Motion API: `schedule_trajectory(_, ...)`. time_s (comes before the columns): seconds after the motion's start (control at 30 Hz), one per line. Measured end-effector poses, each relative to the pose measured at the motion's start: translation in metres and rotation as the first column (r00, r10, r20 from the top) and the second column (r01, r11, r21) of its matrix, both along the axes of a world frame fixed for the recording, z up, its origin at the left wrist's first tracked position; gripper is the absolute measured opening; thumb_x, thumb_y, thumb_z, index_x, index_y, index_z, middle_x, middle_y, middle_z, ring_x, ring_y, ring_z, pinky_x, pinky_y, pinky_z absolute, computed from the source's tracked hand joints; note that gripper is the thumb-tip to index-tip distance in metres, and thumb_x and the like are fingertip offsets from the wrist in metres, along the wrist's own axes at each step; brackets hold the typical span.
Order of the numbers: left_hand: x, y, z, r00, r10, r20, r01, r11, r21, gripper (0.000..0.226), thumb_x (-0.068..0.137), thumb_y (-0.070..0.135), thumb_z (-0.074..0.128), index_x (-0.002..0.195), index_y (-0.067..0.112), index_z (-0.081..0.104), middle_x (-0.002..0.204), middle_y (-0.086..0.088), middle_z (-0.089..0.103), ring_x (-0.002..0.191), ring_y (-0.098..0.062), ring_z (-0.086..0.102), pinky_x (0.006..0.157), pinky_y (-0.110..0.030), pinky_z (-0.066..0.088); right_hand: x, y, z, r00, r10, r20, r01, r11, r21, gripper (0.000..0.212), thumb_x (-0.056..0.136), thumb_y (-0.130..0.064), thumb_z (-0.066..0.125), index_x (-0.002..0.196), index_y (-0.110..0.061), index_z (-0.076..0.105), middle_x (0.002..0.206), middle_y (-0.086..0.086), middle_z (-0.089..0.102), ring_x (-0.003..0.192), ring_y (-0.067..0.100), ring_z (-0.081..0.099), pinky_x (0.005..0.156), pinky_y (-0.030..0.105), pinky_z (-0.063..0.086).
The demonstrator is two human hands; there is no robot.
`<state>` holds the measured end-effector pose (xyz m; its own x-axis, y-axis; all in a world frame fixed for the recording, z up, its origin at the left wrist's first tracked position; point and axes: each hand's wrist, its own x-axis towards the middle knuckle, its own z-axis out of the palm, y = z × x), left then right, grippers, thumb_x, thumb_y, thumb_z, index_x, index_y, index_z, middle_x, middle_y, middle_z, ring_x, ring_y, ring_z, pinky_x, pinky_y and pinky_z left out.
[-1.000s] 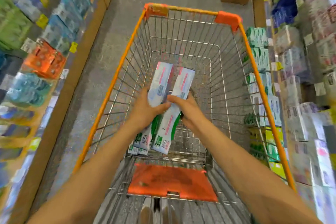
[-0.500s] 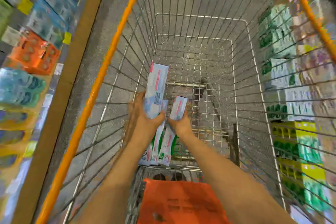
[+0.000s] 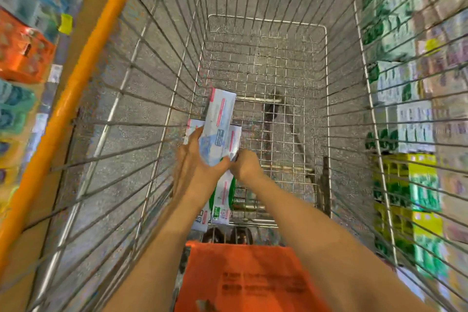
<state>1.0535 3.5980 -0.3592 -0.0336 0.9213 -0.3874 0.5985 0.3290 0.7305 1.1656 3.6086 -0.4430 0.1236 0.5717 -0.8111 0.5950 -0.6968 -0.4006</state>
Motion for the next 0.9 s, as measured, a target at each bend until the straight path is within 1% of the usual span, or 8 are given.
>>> schedule_trajectory(0.1,-0.005,-0.001,-0.004,0.998,-0.003,-0.063,0.002,1.0,-0.018,0.07,0.075,0.028,0.073,0.137,0.025,0.041,0.125,-0.004,0.05,0.116,-0.021,0.042,0.081,-0.027,0.036,0.009,0.011,0.033,0.999,0.023,-0.029,-0.021,0.998,0.052,0.045,0.088,-0.042,0.06,0.088,0.003,0.064,0.074,0.023,0.06,0.071,0.029,0.058,0.068,0.042,0.05)
schedule_trajectory(0.17,-0.003,0.001,0.0,0.998,0.025,-0.057,-0.026,1.0,-0.006,0.072,0.072,0.03,0.073,0.135,0.029,0.038,0.125,-0.003,0.051,0.117,-0.024,0.047,0.087,-0.037,0.044,0.015,0.017,0.063,0.924,-0.264,-0.276,0.307,0.943,0.124,0.049,0.088,-0.052,0.055,0.088,-0.003,0.062,0.092,0.023,0.067,0.072,0.03,0.063,0.068,0.039,0.056)
schedule_trajectory(0.23,0.005,0.004,0.007,0.998,0.068,-0.013,-0.068,0.997,0.028,0.074,0.068,0.037,0.072,0.134,0.029,0.04,0.122,-0.001,0.055,0.109,-0.022,0.053,0.087,-0.042,0.048,0.016,0.022,0.089,0.808,-0.362,-0.465,0.438,0.897,0.063,0.052,0.087,-0.054,0.054,0.109,-0.007,0.057,0.103,0.013,0.066,0.078,0.026,0.067,0.067,0.037,0.058)
schedule_trajectory(0.37,0.026,0.005,0.015,0.987,0.094,0.133,-0.094,0.996,-0.009,0.082,0.062,0.035,0.071,0.135,0.028,0.036,0.123,-0.003,0.053,0.11,-0.019,0.055,0.091,-0.043,0.048,0.011,0.02,0.111,0.913,-0.191,-0.362,0.303,0.91,0.285,0.052,0.078,-0.036,0.075,0.117,-0.016,0.049,0.095,-0.008,0.061,0.082,0.007,0.06,0.073,0.022,0.051)
schedule_trajectory(0.43,0.032,0.003,0.016,0.976,0.072,0.206,-0.07,0.997,-0.017,0.09,0.058,0.038,0.07,0.138,0.028,0.03,0.128,-0.004,0.05,0.115,-0.02,0.054,0.094,-0.047,0.048,0.011,0.018,0.11,0.909,-0.223,-0.353,0.337,0.89,0.308,0.054,0.075,-0.033,0.078,0.117,-0.015,0.049,0.102,-0.005,0.064,0.089,0.011,0.063,0.083,0.03,0.053)
schedule_trajectory(0.57,0.031,0.0,0.023,0.97,-0.078,0.232,0.09,0.995,-0.041,0.092,0.069,0.027,0.081,0.143,0.025,0.027,0.129,0.002,0.04,0.113,-0.016,0.051,0.092,-0.034,0.047,0.023,0.011,0.114,0.936,-0.207,-0.286,0.31,0.867,0.389,0.044,0.078,-0.032,0.074,0.115,-0.014,0.059,0.104,0.001,0.069,0.09,0.015,0.067,0.082,0.038,0.055)
schedule_trajectory(0.7,0.02,0.009,0.023,0.977,-0.183,0.111,0.18,0.983,0.037,0.072,0.083,0.028,0.069,0.143,0.02,0.03,0.137,-0.005,0.039,0.123,-0.018,0.042,0.098,-0.028,0.035,0.048,-0.002,0.104,0.922,-0.315,-0.223,0.383,0.824,0.418,0.027,0.085,-0.029,0.068,0.106,-0.016,0.057,0.092,-0.003,0.062,0.081,0.015,0.062,0.071,0.029,0.051)
schedule_trajectory(0.9,0.007,0.019,0.017,0.995,-0.094,0.018,0.093,0.993,0.077,0.067,0.088,0.02,0.064,0.145,0.017,0.029,0.136,-0.01,0.042,0.123,-0.018,0.042,0.092,-0.022,0.03,0.048,-0.023,0.025,0.949,-0.314,0.013,0.302,0.924,0.234,0.069,0.077,-0.058,0.063,0.125,-0.011,0.051,0.115,0.011,0.06,0.104,0.031,0.06,0.082,0.042,0.054)
